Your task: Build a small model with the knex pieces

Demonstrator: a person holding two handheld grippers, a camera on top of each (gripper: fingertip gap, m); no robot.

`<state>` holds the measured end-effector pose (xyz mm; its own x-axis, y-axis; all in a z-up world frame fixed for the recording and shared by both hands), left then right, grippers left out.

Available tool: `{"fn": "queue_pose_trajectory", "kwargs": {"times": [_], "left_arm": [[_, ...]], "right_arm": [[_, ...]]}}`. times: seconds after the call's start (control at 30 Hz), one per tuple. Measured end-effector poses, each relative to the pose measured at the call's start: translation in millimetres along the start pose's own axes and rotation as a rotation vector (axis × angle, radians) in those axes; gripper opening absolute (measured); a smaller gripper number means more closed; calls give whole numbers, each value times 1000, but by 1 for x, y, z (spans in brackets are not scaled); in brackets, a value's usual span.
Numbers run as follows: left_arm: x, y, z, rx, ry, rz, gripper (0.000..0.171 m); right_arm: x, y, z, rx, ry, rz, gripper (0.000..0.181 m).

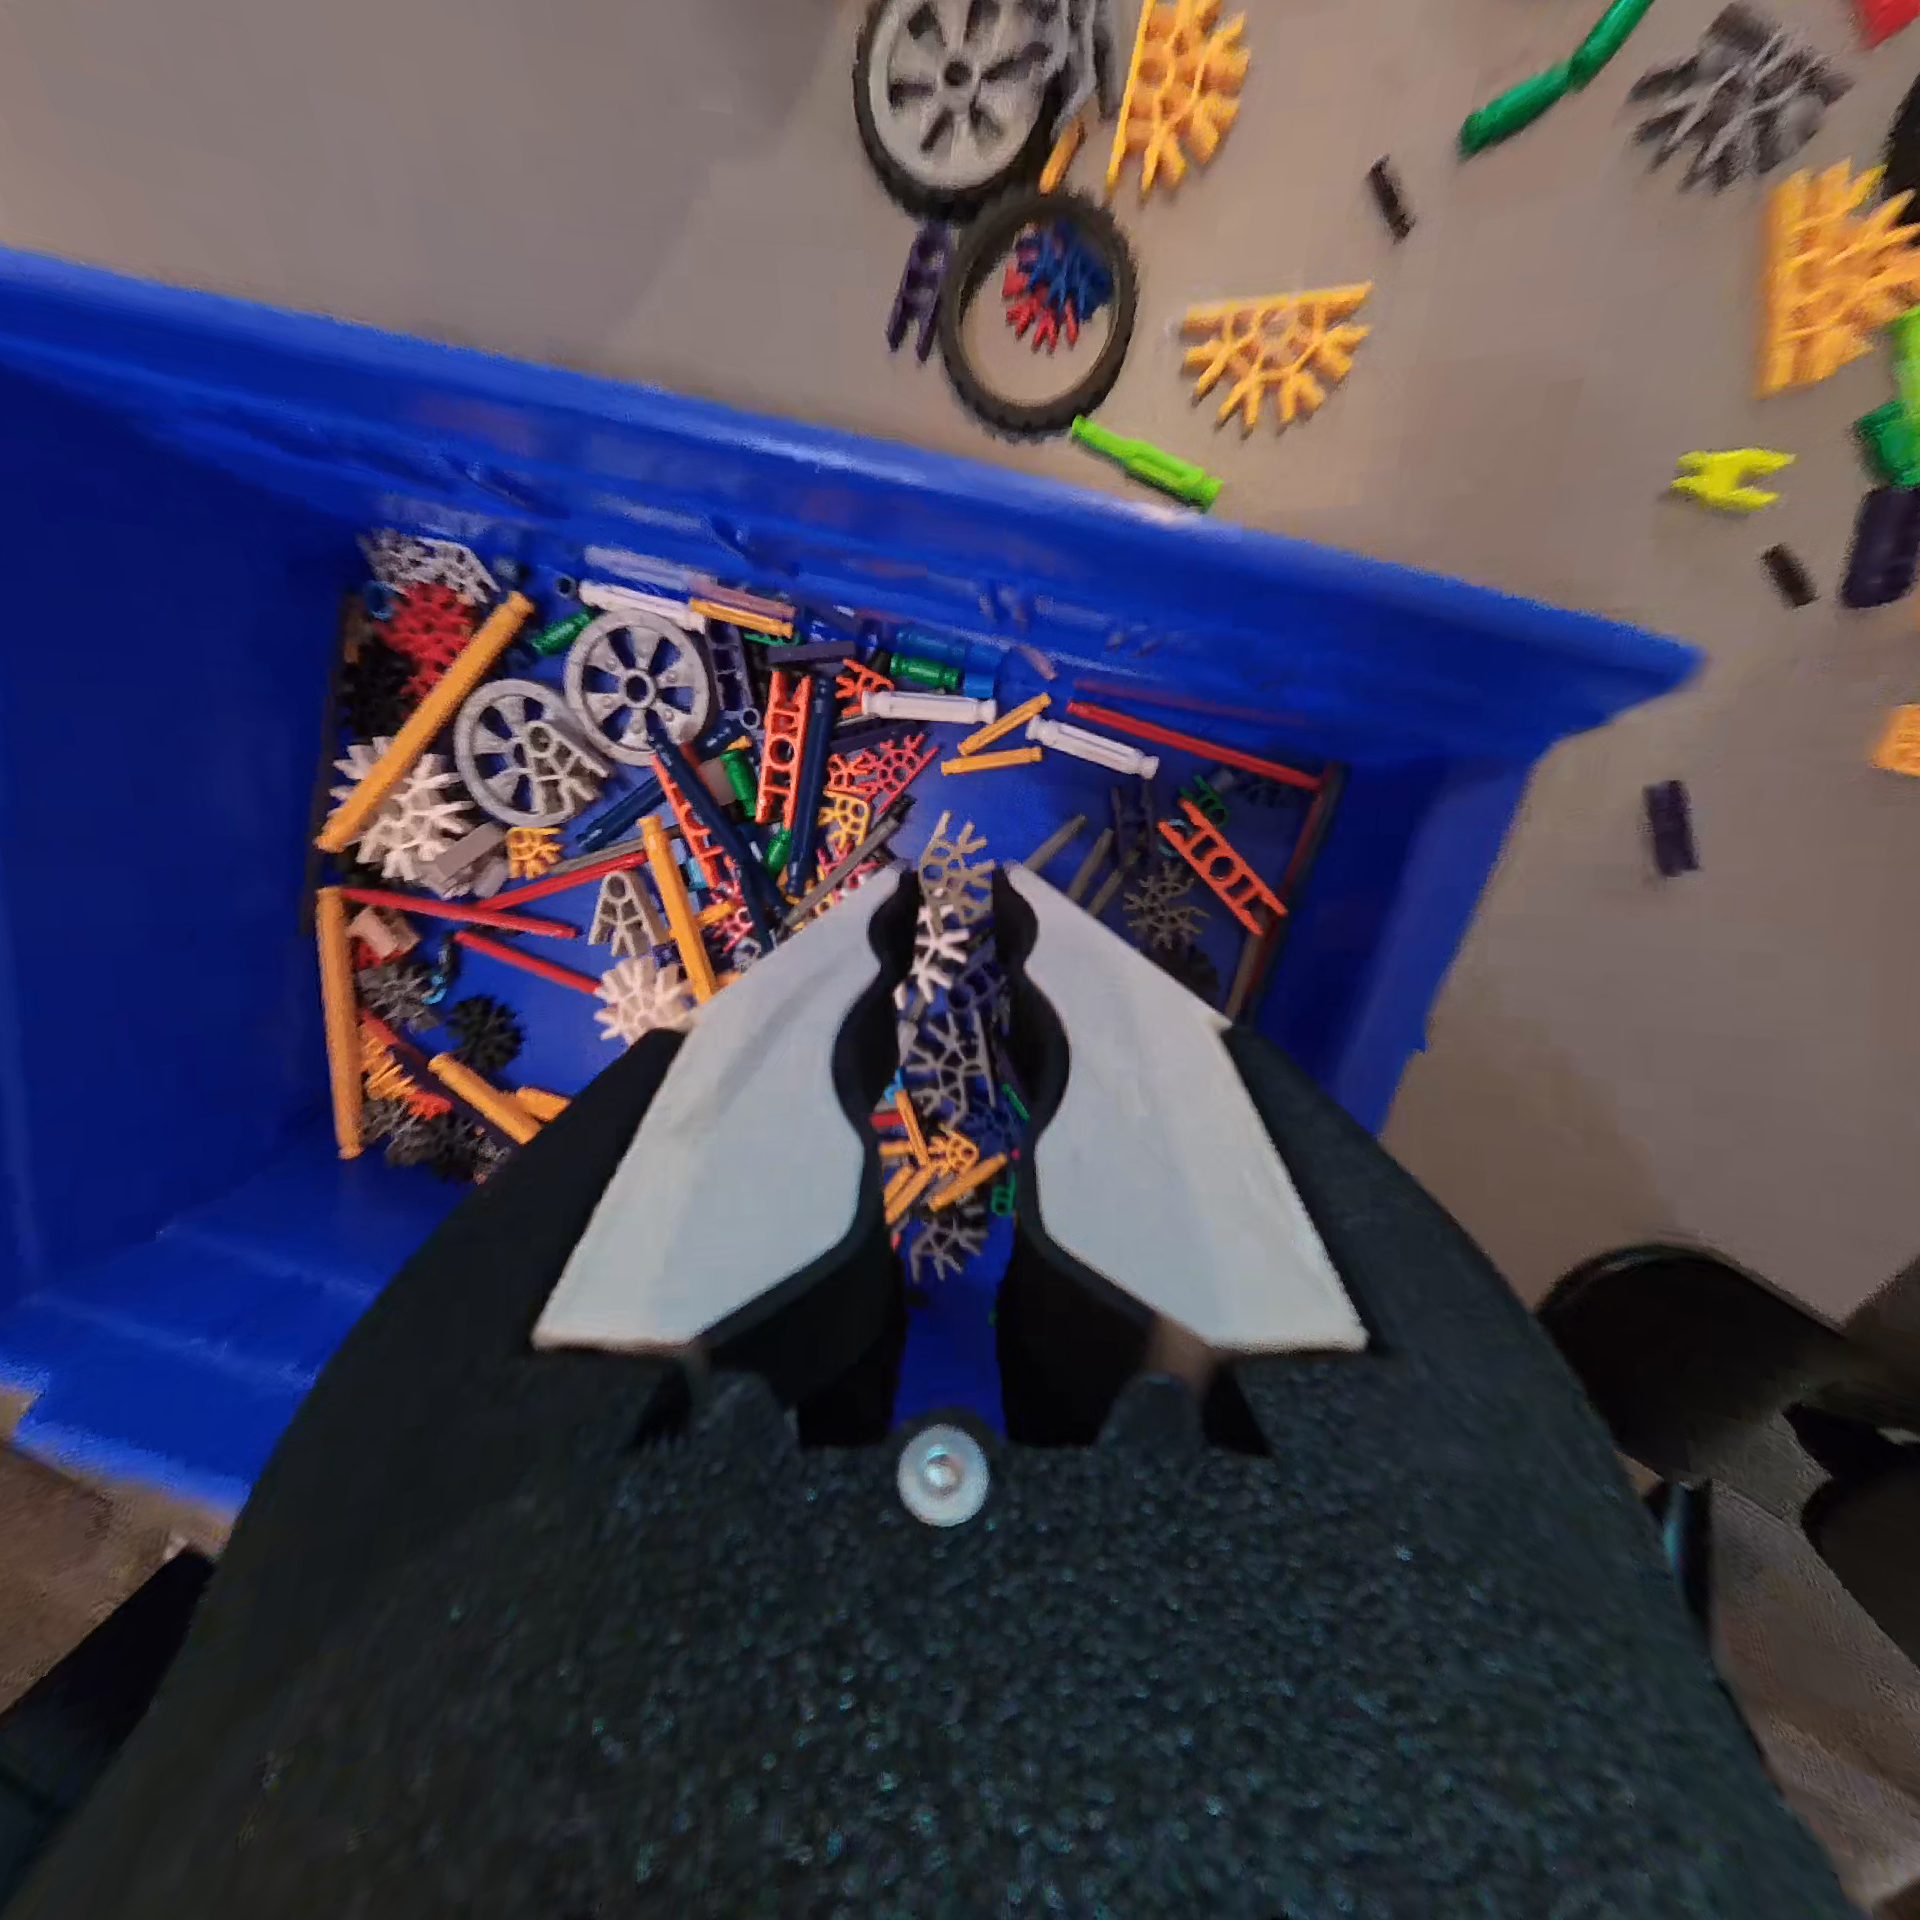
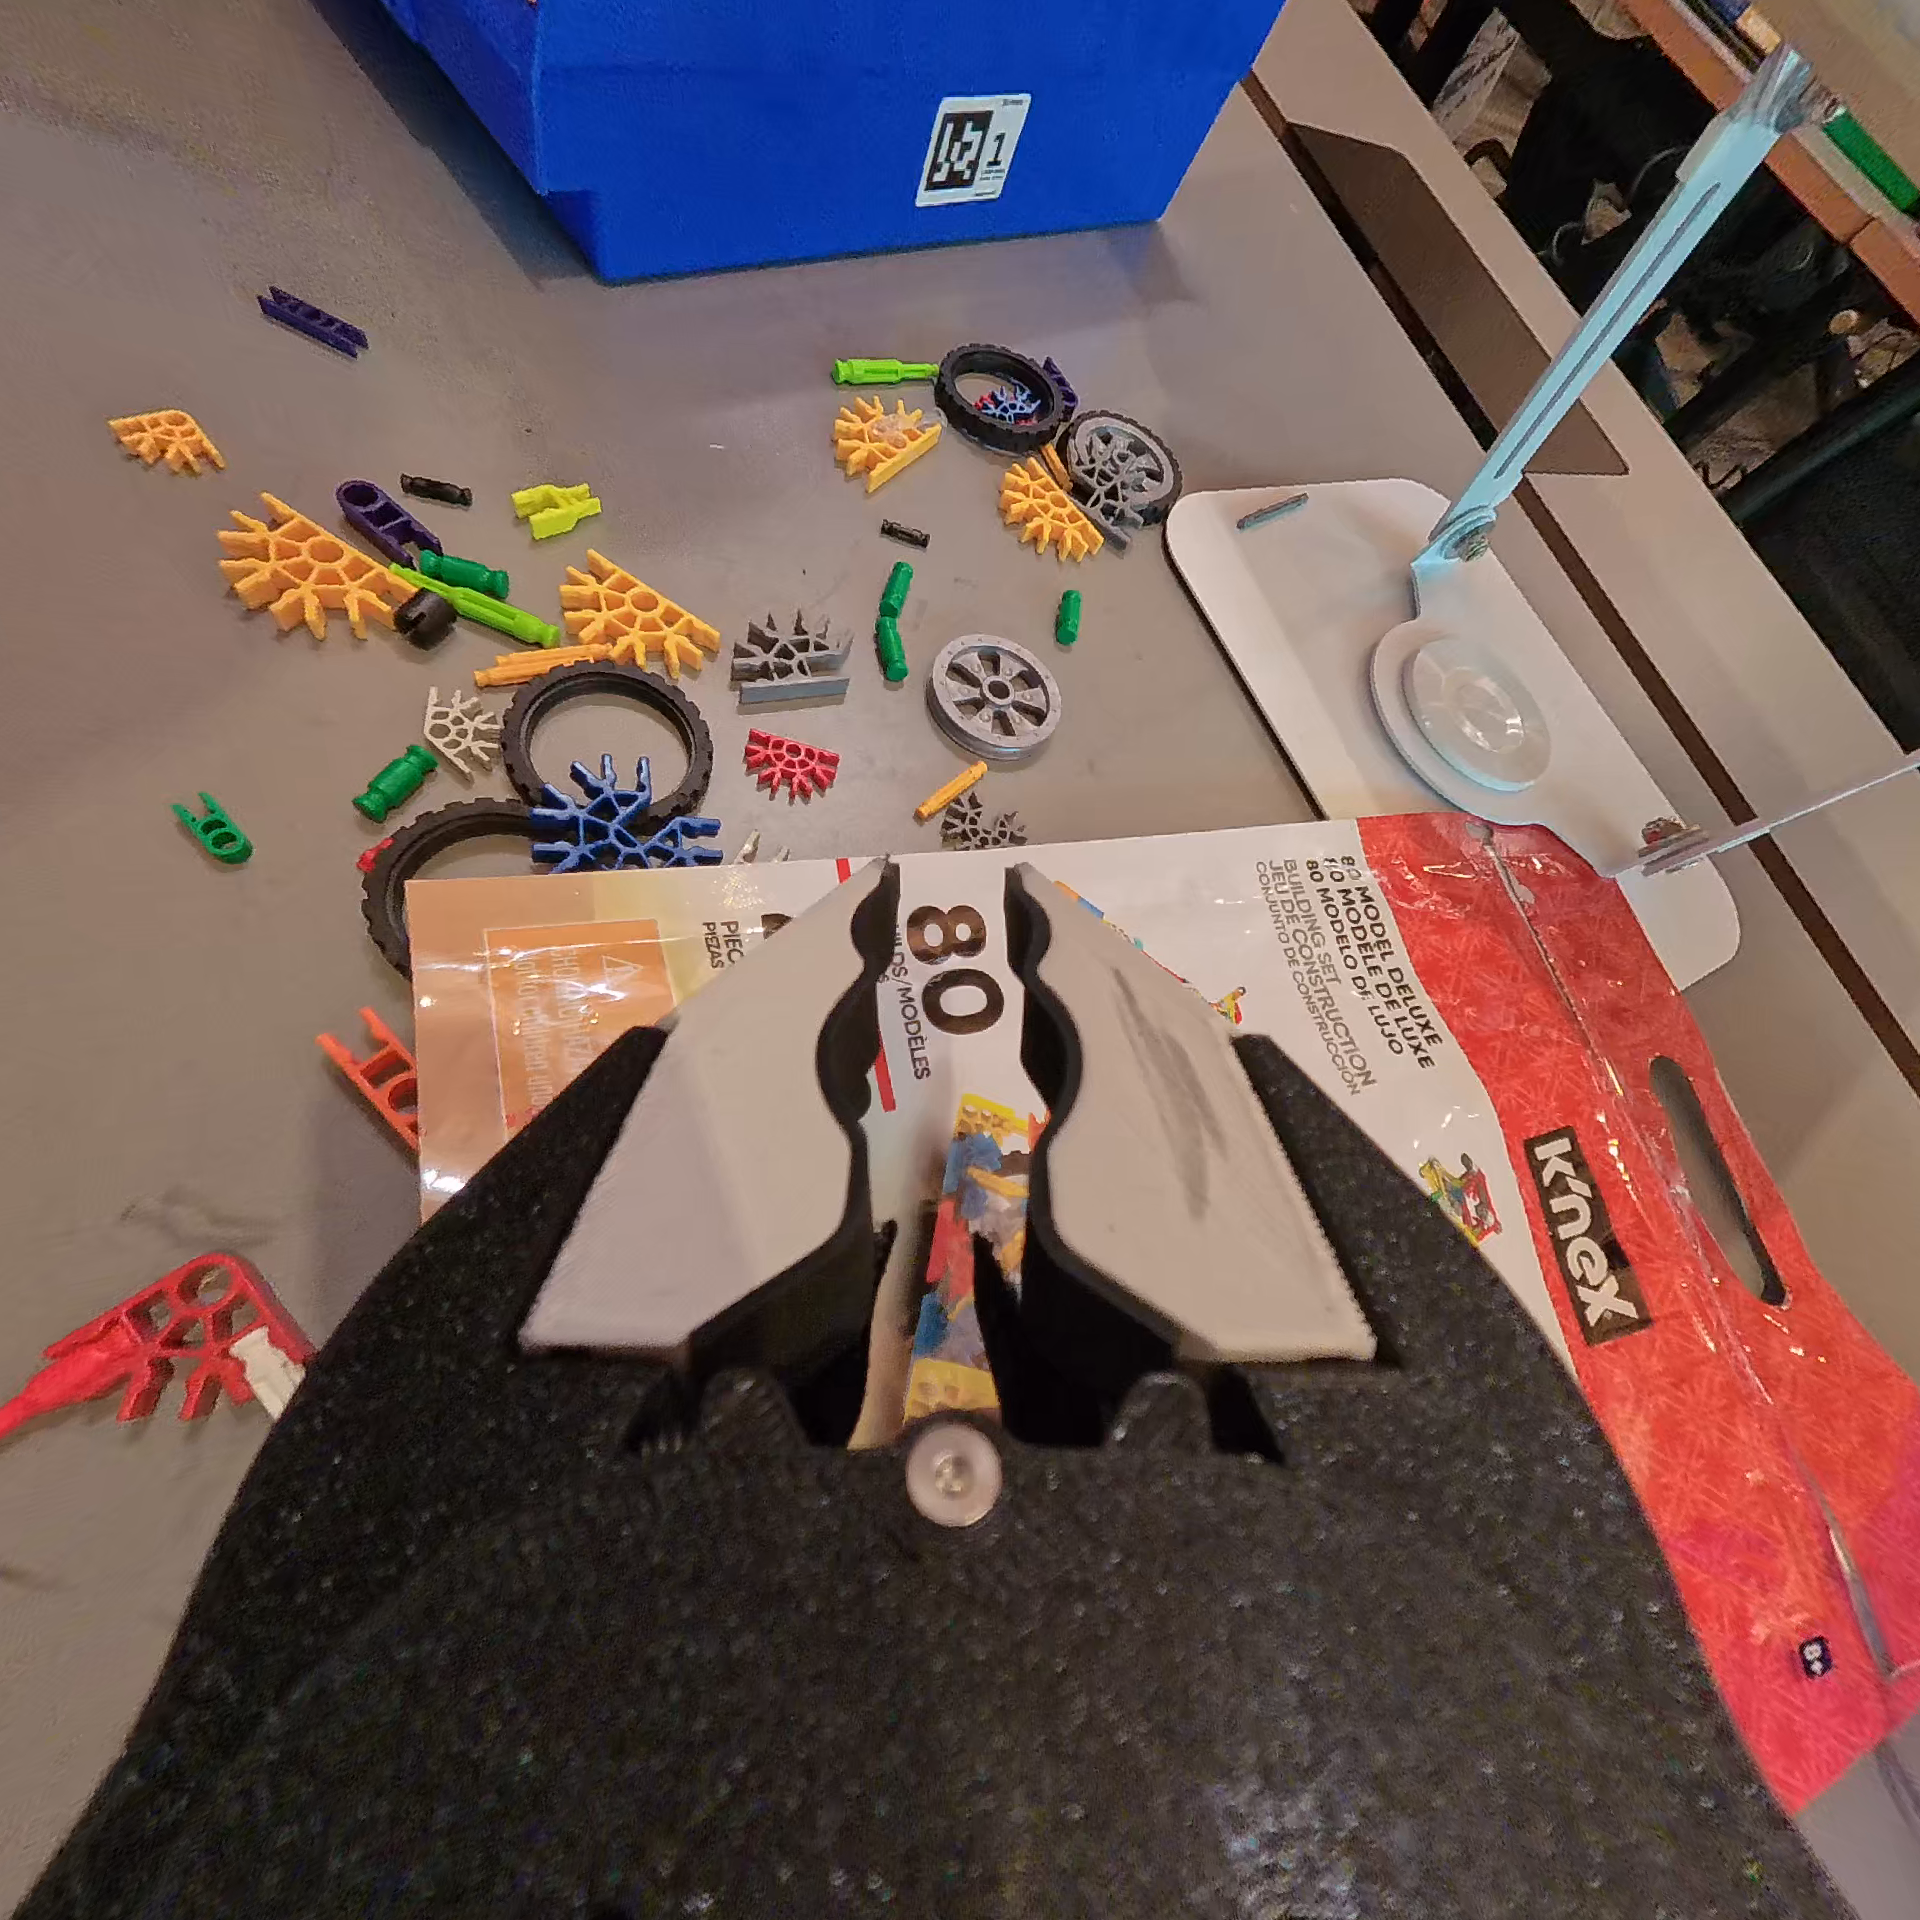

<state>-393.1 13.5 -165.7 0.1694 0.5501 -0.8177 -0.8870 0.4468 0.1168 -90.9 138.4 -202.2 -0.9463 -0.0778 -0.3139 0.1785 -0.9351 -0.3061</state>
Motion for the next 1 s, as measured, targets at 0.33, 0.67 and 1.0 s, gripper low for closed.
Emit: {"fn": "queue_pose_trajectory", "kwargs": {"times": [0.33, 0.67, 1.0], "left_arm": [[-42, -109, 35, 93, -137, -42, 12], [12, -210, 19, 80, -157, -122, 12], [39, -245, 11, 47, -129, -146, 12]], "right_arm": [[-3, 3, 9, -31, -22, -6, 19], [-8, 14, 22, -83, -59, 31, 19], [-7, 38, 32, -179, -64, 98, 19]]}}
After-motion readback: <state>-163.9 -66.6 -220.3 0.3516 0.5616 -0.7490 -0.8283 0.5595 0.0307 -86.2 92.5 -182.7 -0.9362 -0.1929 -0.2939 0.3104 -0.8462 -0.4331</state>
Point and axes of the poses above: each gripper's, where its closed fingertips meet, x out along the fingers, z out of its top, y = z × x across the jaws, the point moved 4 cm from there along -x, back along the fingers, and after that the axes turned 15 degrees about -y, right-handed, at the moved point
